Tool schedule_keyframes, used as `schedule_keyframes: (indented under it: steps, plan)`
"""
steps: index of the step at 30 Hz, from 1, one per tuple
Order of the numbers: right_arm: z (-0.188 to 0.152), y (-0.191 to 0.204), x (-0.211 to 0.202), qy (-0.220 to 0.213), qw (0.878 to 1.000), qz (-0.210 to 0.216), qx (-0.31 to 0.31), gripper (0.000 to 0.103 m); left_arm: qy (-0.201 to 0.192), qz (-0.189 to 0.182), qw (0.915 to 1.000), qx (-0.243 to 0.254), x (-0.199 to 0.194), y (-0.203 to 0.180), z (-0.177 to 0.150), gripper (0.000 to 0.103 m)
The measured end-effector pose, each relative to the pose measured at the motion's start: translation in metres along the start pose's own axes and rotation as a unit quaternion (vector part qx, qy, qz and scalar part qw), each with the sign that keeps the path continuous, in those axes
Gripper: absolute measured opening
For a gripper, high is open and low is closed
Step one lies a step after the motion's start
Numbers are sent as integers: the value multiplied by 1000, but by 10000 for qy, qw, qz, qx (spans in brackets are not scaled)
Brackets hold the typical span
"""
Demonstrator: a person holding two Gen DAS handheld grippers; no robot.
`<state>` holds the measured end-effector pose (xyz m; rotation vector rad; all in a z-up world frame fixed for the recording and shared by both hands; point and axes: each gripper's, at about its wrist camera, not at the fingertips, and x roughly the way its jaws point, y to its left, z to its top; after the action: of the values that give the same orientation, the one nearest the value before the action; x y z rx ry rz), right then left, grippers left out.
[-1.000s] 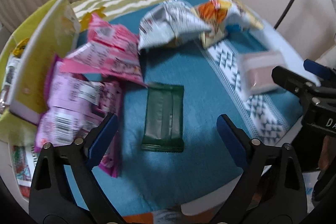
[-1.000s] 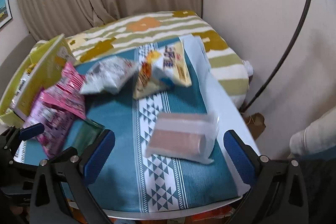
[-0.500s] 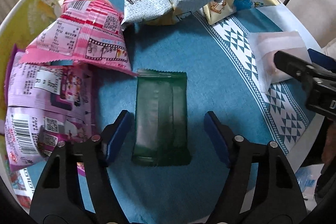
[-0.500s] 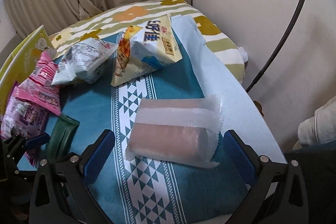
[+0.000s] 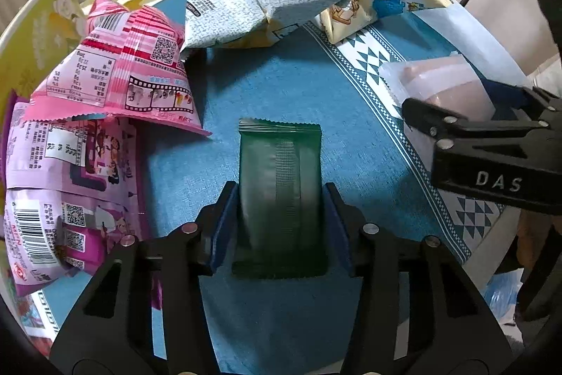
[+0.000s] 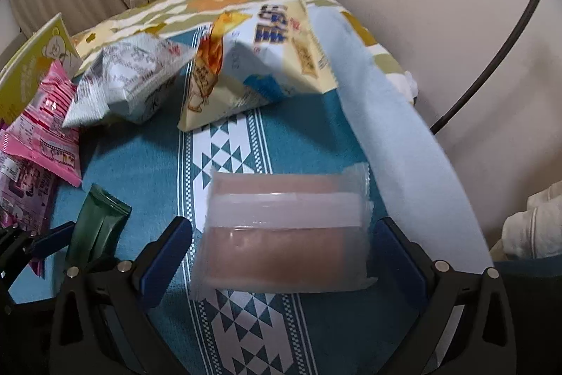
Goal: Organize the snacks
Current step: 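Grasp the dark green bar with the left gripper while the right grasps the clear pink pastry, then carry the green bar over the box with the left gripper while the right carries the pastry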
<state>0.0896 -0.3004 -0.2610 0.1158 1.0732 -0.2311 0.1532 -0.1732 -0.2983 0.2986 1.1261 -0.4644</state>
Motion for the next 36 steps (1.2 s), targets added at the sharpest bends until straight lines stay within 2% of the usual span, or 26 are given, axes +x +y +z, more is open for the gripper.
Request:
schedule_keyframes:
  steps: [9,10,12,18,21,29,36]
  plan:
    - [-4,-5,6,163,9997,65,-180,102,4,17,10000,-2,-4,-3,-1,41]
    - [-4,-5,7,171,9996,58,-214,100,5,19,10000,-4,-5,-1,-3,41]
    - [-4,-4,8,206,9993,22,-311,85,19,22,10000,-45,-6,-2,-5,41]
    - [-5,-9,0,52,9992,129,-383,71,-18,16,9997,-258,-13,3,-9,41]
    - [0,-8,-8,-21,9990,271,-343,70,-132,-8,9993,-349,-26,4,-9,41]
    - [19,0,-61,-418,9968,483,-476,70,-729,-42,9962,-475,-99,17,4,41]
    - [62,50,-128,-967,9888,906,-681,70,-1279,113,9886,-785,-172,82,28,41]
